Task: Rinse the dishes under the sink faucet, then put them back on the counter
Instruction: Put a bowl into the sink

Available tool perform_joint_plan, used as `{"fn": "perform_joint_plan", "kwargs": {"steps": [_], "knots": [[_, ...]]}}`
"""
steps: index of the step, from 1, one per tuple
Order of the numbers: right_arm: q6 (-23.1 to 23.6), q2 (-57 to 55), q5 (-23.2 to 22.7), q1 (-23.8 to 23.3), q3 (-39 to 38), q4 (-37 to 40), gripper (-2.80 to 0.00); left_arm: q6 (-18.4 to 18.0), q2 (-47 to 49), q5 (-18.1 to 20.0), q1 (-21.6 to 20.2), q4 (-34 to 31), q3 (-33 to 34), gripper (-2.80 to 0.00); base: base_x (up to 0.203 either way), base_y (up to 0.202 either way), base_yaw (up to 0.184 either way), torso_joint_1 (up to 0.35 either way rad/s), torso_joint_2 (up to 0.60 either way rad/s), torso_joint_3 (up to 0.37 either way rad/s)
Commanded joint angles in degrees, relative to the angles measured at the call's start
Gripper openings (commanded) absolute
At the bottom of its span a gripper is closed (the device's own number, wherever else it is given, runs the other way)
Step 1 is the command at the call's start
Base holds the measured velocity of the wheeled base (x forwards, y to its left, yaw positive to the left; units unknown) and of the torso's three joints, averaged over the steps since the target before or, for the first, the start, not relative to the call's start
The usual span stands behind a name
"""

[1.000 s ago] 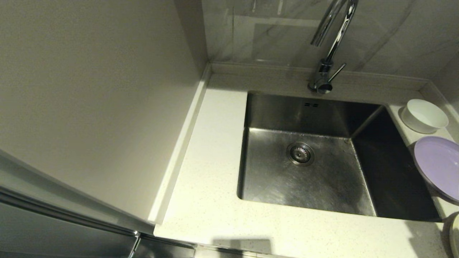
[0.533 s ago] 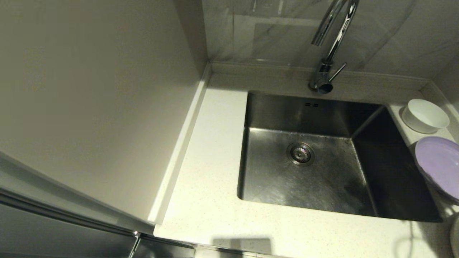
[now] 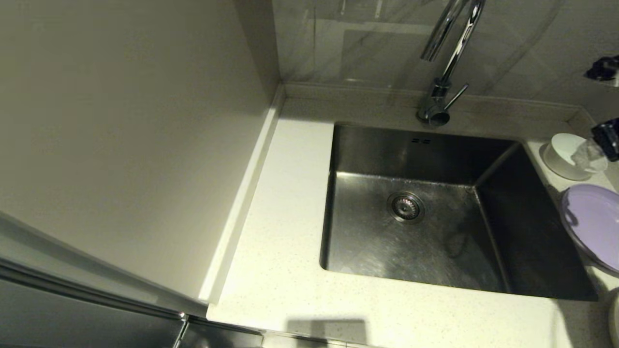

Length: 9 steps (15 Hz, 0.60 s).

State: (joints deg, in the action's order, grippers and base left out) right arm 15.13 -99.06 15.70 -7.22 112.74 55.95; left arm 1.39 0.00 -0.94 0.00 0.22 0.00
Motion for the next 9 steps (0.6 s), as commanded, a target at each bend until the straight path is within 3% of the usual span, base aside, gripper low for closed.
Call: {"fn": "perform_joint_plan", "kwargs": {"steps": [1, 6, 9], "knots": [[0.3, -9.3, 0.1, -1.9, 0.8, -8.0, 0.0, 0.0, -0.1, 0.0, 0.0, 0.0, 0.0, -2.8, 0.0, 0.0, 0.0, 0.0, 0.0, 0.0], [4.1, -19.7, -2.8, -7.4, 1.0, -28.0, 0.0, 0.0, -0.1, 0.0, 0.0, 0.0, 0.0, -2.8, 0.0, 0.0, 0.0, 0.0, 0.0, 0.0], [6.8, -23.2, -3.5, -9.7, 1.1, -34.3, 0.0, 0.0, -0.1, 0.0, 0.0, 0.0, 0.0, -2.8, 0.0, 0.0, 0.0, 0.0, 0.0, 0.0]]}}
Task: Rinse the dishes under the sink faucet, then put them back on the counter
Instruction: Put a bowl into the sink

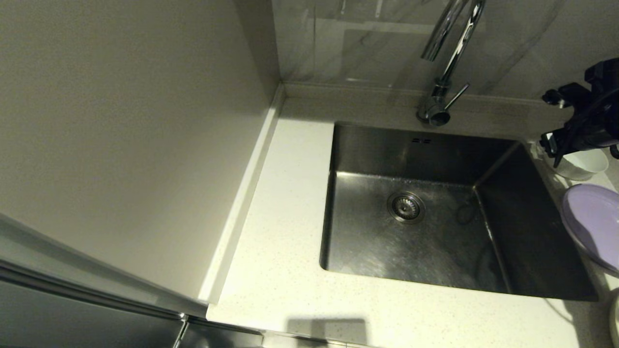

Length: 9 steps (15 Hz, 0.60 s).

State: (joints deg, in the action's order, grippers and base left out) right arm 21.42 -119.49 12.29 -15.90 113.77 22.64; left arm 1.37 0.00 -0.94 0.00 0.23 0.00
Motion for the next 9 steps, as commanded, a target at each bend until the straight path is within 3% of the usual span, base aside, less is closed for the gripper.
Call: {"fn": "perform_joint_plan", "kwargs": {"steps": [1, 3, 4, 5, 9], "knots": [[1.0, -3.7, -0.1, -1.4, 0.0, -2.5, 0.0, 0.0, -0.1, 0.0, 0.0, 0.0, 0.0, -2.8, 0.0, 0.0, 0.0, 0.0, 0.0, 0.0], [1.9, -5.3, -0.2, -2.1, 0.0, -5.4, 0.0, 0.0, -0.1, 0.0, 0.0, 0.0, 0.0, -2.8, 0.0, 0.0, 0.0, 0.0, 0.0, 0.0], [2.7, -5.7, -0.2, -2.2, 0.0, -5.4, -2.35, 0.0, -0.1, 0.0, 0.0, 0.0, 0.0, -2.8, 0.0, 0.0, 0.0, 0.0, 0.0, 0.0], [3.1, -5.9, -0.5, -2.2, 0.0, -5.4, -2.8, 0.0, -0.1, 0.0, 0.0, 0.0, 0.0, -2.8, 0.0, 0.0, 0.0, 0.0, 0.0, 0.0], [5.1, -6.0, -1.7, -2.1, 0.0, -5.5, -2.8, 0.0, -0.1, 0.0, 0.0, 0.0, 0.0, -2.8, 0.0, 0.0, 0.0, 0.0, 0.0, 0.0]]}}
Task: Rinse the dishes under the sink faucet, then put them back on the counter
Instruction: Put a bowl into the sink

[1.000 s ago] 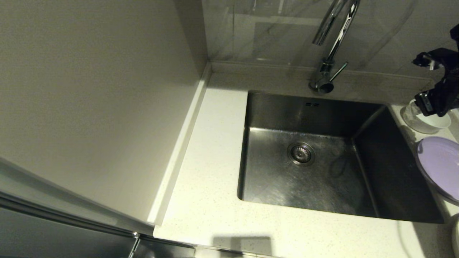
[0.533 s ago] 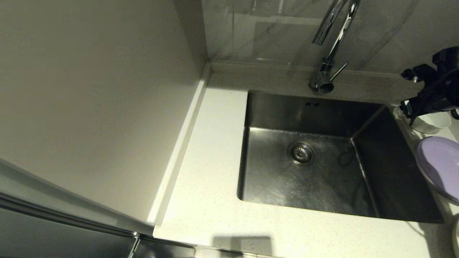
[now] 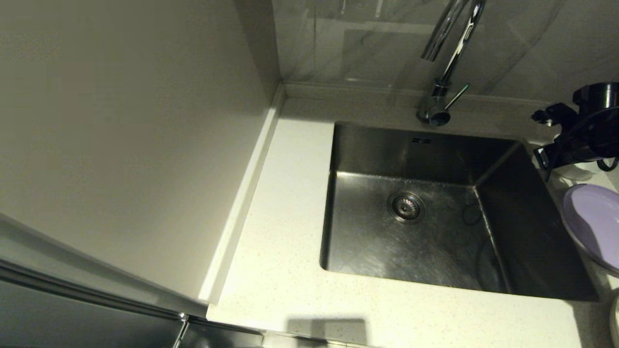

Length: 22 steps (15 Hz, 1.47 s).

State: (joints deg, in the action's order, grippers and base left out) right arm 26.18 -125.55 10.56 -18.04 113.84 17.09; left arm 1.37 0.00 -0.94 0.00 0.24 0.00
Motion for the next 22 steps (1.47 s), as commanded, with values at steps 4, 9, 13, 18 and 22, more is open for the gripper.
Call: {"fn": "perform_joint_plan", "kwargs": {"steps": [4, 9, 13, 18, 22], "knots": [[0.5, 0.3, -0.3, 0.5, 0.0, -1.9, -2.8, 0.0, -0.1, 0.0, 0.0, 0.0, 0.0, -2.8, 0.0, 0.0, 0.0, 0.0, 0.0, 0.0], [1.5, 2.1, -2.5, 2.8, -0.1, -6.0, -2.8, 0.0, -0.1, 0.0, 0.0, 0.0, 0.0, -2.8, 0.0, 0.0, 0.0, 0.0, 0.0, 0.0], [1.3, 6.2, -4.8, 5.6, -1.6, -5.9, -2.8, 0.0, -0.1, 0.0, 0.0, 0.0, 0.0, -2.8, 0.0, 0.0, 0.0, 0.0, 0.0, 0.0], [1.1, 16.3, -8.5, 10.2, -15.1, -5.8, -2.8, 0.0, -0.1, 0.0, 0.0, 0.0, 0.0, -2.8, 0.0, 0.0, 0.0, 0.0, 0.0, 0.0], [1.6, 20.5, -11.4, 14.6, -26.6, -5.4, -2.8, 0.0, -0.1, 0.0, 0.0, 0.0, 0.0, -2.8, 0.0, 0.0, 0.0, 0.0, 0.0, 0.0]]}}
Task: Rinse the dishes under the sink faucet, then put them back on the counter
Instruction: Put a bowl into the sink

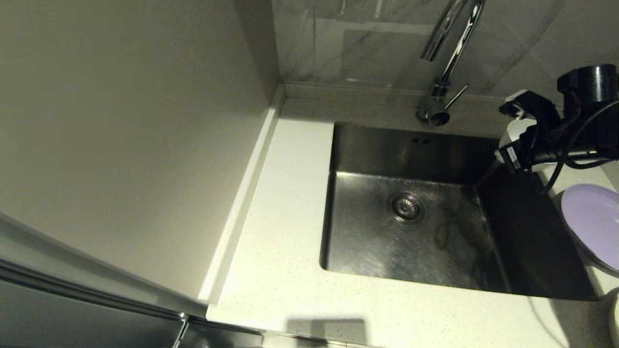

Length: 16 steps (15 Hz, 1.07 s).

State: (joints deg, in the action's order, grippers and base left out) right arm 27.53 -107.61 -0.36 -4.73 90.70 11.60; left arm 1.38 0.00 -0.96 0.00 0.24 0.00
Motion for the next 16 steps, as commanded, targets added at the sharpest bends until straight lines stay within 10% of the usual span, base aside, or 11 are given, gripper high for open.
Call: {"fn": "perform_joint_plan", "kwargs": {"steps": [1, 16], "knots": [[0.8, 2.4, -1.0, 2.1, -5.7, 0.0, -2.8, 0.0, -0.1, 0.0, 0.0, 0.0, 0.0, -2.8, 0.0, 0.0, 0.0, 0.0, 0.0, 0.0], [3.3, -31.7, -0.7, 2.8, 10.6, -9.3, -2.8, 0.0, -0.1, 0.0, 0.0, 0.0, 0.0, -2.8, 0.0, 0.0, 0.0, 0.0, 0.0, 0.0]]}}
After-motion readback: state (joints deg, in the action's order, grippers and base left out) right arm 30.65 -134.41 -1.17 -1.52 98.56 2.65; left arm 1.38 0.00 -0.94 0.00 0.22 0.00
